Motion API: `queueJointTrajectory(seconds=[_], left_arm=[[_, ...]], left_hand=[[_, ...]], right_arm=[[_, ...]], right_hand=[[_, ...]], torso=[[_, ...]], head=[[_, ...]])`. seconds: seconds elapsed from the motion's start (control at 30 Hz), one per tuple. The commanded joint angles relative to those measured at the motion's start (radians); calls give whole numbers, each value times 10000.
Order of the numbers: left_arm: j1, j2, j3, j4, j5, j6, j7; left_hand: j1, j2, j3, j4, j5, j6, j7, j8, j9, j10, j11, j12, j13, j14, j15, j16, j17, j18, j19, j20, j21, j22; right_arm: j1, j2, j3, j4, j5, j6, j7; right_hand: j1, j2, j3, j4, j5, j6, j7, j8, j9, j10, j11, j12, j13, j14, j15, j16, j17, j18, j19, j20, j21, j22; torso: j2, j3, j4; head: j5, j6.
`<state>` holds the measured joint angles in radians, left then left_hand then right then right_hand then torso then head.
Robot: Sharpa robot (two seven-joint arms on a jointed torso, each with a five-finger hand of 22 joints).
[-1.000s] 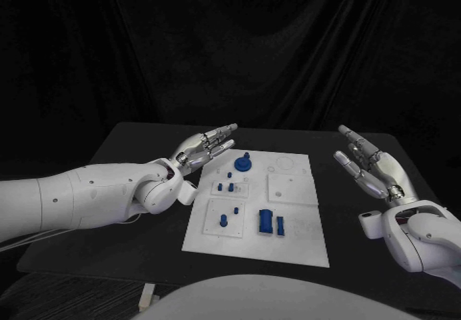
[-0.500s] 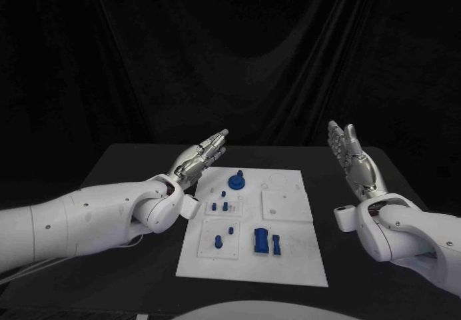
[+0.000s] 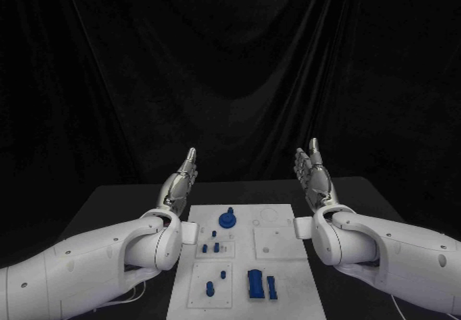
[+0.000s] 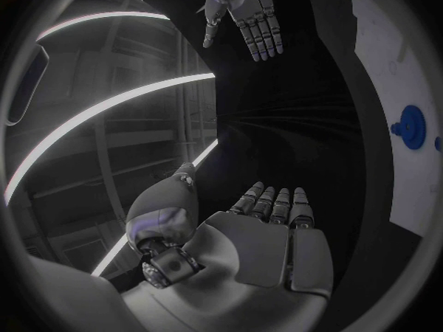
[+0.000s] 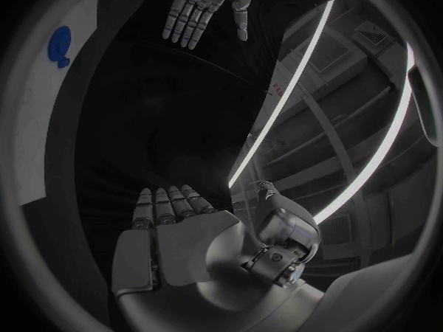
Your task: Assemble the parts on the task board
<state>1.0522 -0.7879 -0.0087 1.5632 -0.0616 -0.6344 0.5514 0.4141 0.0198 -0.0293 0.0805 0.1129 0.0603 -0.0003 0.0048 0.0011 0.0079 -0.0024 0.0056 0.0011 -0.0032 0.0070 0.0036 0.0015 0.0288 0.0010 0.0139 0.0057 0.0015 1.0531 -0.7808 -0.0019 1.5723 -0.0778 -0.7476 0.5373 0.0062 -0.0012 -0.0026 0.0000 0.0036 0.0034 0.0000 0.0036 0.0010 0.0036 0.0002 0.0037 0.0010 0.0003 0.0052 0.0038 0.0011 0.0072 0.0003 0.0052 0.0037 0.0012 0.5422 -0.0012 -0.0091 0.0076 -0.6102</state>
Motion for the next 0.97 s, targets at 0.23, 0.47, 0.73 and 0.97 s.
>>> queueJointTrajectory(seconds=[0.23,0.47,0.73,0.97], left_arm=[[-22,79,87,68,616,-1356,-314],[-22,79,87,68,616,-1356,-314],[-22,79,87,68,616,-1356,-314],[-22,79,87,68,616,-1356,-314]], left_hand=[[-1971,-198,293,-805,-1129,-603,3,-48,-11,-79,24,-56,-11,32,-70,-36,-15,-288,-10,-139,-57,-15],[-2494,-198,293,-805,-1129,-603,3,-48,-11,-79,24,-56,-11,32,-70,-36,-15,-288,-10,-139,-57,-15],[-2957,-198,293,-805,-1129,-603,3,-48,-11,-79,24,-56,-11,32,-70,-36,-15,-288,-10,-139,-57,-15],[-4141,-198,293,-805,-1129,-603,3,-48,-11,-79,24,-56,-11,32,-70,-36,-15,-288,-10,-139,-57,-15]], right_arm=[[-31,8,19,-23,778,-224,-173],[-31,8,19,-23,778,-224,-173],[-31,8,19,-23,778,-224,-173],[-31,8,19,-23,778,-224,-173]], right_hand=[[-62,12,26,0,-36,-34,0,-36,-10,-36,-2,-37,-10,-3,-52,-38,-11,-72,-3,-52,-37,-12],[-62,12,26,0,-36,-34,0,-36,-10,-36,-2,-37,-10,-3,-52,-38,-11,-72,-3,-52,-37,-12],[-62,12,26,0,-36,-34,0,-36,-10,-36,-2,-37,-10,-3,-52,-38,-11,-72,-3,-52,-37,-12],[-62,12,26,0,-36,-34,0,-36,-10,-36,-2,-37,-10,-3,-52,-38,-11,-72,-3,-52,-37,-12]], torso=[[20,12,91],[20,12,91],[20,12,91],[20,12,91]], head=[[-76,102],[-76,102],[-76,102],[-76,102]])
